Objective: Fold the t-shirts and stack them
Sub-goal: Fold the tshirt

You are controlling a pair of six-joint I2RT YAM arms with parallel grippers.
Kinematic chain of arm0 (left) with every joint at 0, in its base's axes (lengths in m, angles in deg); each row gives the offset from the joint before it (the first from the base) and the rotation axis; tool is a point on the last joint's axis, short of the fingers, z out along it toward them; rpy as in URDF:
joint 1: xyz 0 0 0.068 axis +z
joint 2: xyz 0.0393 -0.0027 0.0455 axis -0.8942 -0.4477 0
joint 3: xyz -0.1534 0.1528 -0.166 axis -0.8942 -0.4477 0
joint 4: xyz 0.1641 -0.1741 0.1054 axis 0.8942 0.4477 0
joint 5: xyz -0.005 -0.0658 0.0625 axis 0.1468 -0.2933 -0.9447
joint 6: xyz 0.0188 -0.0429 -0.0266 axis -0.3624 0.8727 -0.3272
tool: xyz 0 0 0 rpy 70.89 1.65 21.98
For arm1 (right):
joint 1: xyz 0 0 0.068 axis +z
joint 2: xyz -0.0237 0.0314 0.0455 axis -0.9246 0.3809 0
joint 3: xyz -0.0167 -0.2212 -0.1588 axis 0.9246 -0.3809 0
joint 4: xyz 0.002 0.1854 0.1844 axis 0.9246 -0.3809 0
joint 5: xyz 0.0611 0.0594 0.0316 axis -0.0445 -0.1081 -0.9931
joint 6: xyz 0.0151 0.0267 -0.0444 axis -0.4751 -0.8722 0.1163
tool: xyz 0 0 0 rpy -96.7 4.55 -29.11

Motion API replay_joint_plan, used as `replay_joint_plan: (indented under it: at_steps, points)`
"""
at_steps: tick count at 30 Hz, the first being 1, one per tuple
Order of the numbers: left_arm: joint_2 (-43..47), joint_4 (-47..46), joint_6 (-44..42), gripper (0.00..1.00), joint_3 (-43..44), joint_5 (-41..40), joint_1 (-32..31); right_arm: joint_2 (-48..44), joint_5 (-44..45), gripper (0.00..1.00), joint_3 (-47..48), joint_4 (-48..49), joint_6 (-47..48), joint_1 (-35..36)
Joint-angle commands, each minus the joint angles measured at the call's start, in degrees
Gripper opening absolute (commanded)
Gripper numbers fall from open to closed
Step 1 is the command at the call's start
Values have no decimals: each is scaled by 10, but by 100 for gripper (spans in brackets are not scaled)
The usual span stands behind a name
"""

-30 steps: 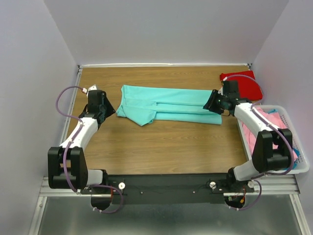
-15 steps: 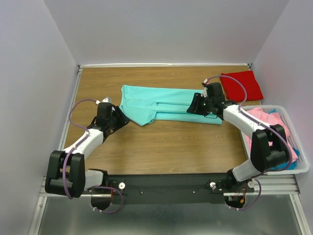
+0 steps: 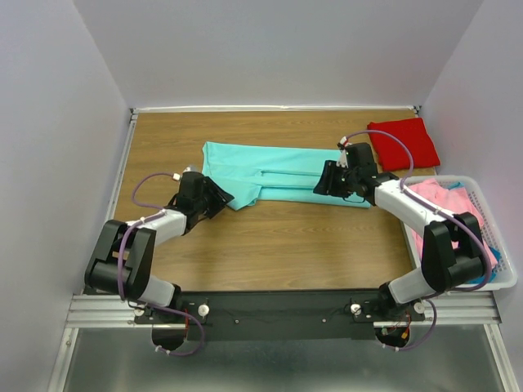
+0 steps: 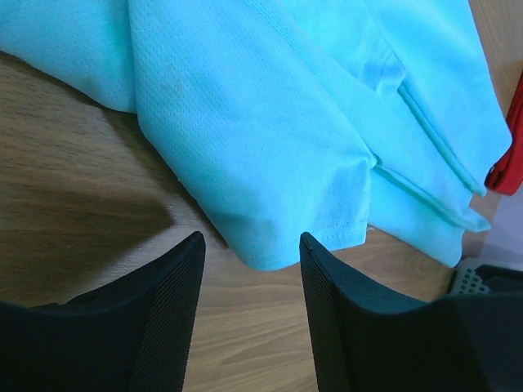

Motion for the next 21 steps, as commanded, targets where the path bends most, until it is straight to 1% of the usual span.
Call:
replay_joint_plan:
  at_steps: [1, 5, 8, 9, 11, 12, 13, 17, 21]
  points:
    - [-18, -39, 42, 56, -3, -39, -2, -8, 15, 55, -7, 6, 15, -1]
    - [-51, -41, 41, 46, 12, -20, -5, 2, 15, 55, -7, 6, 16, -1]
    - [-55, -40, 35, 31, 18, -12, -6, 3, 20, 55, -7, 6, 20, -2]
    - [-52, -37, 34, 20, 19, -13, -6, 3, 21, 54, -6, 6, 21, -1]
    - [-34, -24, 25, 10, 30, -25, -6, 4, 21, 55, -5, 6, 24, -2]
    - [-27, -7, 19, 3, 35, -32, -6, 6, 21, 55, -4, 5, 25, -2]
    - [-22, 2, 14, 0, 44, -36, -6, 7, 21, 55, -4, 6, 25, -1]
    - [-8, 53, -28, 0, 112, -66, -6, 14, 19, 55, -3, 5, 27, -1]
    - [-38, 81, -68, 0, 175, -66, -6, 17, 17, 54, 2, 5, 28, -2]
